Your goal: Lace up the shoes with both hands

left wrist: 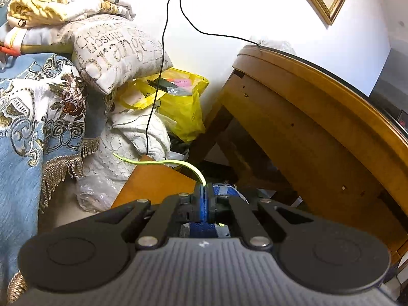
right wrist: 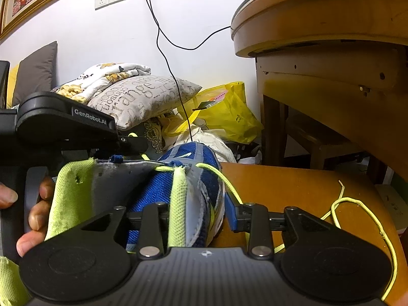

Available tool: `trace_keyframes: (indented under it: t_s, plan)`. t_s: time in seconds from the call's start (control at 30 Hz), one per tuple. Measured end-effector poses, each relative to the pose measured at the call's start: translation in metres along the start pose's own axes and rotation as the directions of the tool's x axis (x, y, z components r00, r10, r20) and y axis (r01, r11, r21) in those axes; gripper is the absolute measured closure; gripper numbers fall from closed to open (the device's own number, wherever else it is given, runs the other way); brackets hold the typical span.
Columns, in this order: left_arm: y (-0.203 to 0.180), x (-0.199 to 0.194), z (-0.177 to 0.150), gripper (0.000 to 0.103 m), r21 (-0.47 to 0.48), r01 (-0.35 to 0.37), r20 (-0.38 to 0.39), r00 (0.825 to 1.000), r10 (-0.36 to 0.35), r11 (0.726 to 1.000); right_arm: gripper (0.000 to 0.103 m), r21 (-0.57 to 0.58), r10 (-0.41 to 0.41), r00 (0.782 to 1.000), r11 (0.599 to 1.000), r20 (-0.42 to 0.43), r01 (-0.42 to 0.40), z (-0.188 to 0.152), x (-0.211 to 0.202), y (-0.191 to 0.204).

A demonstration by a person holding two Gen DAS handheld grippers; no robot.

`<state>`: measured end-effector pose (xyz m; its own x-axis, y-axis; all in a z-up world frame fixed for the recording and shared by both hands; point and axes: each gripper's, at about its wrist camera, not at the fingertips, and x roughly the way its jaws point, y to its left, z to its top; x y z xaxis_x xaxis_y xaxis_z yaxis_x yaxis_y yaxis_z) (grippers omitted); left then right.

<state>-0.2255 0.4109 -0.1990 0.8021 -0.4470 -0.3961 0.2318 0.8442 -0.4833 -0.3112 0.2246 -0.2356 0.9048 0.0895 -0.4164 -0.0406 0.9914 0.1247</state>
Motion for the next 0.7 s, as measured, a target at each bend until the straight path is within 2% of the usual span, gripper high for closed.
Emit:
trace_keyframes:
  t_s: [0.17, 0.27, 0.37, 0.47, 0.53, 0.57, 0.6, 0.7]
  plan:
    - [-0.005, -0.002, 0.000, 0.101, 0.035, -0.016, 0.007, 1.000, 0.016, 0.999, 0.067, 0.003, 0.007, 1.000, 1.000, 0.001, -0.007, -0.001, 0.001, -0.002]
    - [-0.012, -0.003, -0.002, 0.101, 0.098, -0.032, 0.015, 0.999, 0.031, 0.995, 0.067, 0.001, 0.008, 1.000, 1.000, 0.000, -0.008, -0.001, 0.000, -0.001]
    - [-0.017, -0.005, -0.002, 0.100, 0.155, -0.036, 0.000, 0.999, 0.036, 0.987, 0.067, 0.006, 0.009, 1.000, 1.000, -0.004, -0.009, -0.001, 0.000, -0.002]
    - [-0.016, -0.008, -0.001, 0.097, 0.157, -0.022, -0.034, 0.999, 0.028, 0.987, 0.067, 0.008, 0.011, 1.000, 1.000, -0.010, -0.011, -0.001, 0.000, -0.002]
    - [-0.016, -0.012, 0.000, 0.085, 0.152, -0.010, -0.051, 0.999, 0.018, 0.988, 0.067, 0.008, 0.013, 1.000, 1.000, -0.015, -0.013, -0.001, -0.001, -0.002]
    - [-0.017, -0.015, -0.001, 0.070, 0.156, -0.009, -0.053, 0.998, 0.017, 0.988, 0.067, 0.008, 0.017, 1.000, 1.000, -0.018, -0.016, 0.000, -0.001, -0.002]
    - [-0.018, -0.018, -0.001, 0.062, 0.163, -0.007, -0.052, 0.999, 0.016, 0.987, 0.067, 0.010, 0.021, 1.000, 1.000, -0.022, -0.021, 0.000, -0.001, -0.002]
    - [-0.025, -0.030, -0.005, 0.058, 0.202, 0.008, -0.060, 0.998, 0.004, 0.979, 0.067, 0.014, 0.033, 0.999, 0.999, -0.032, -0.033, 0.001, -0.003, -0.003]
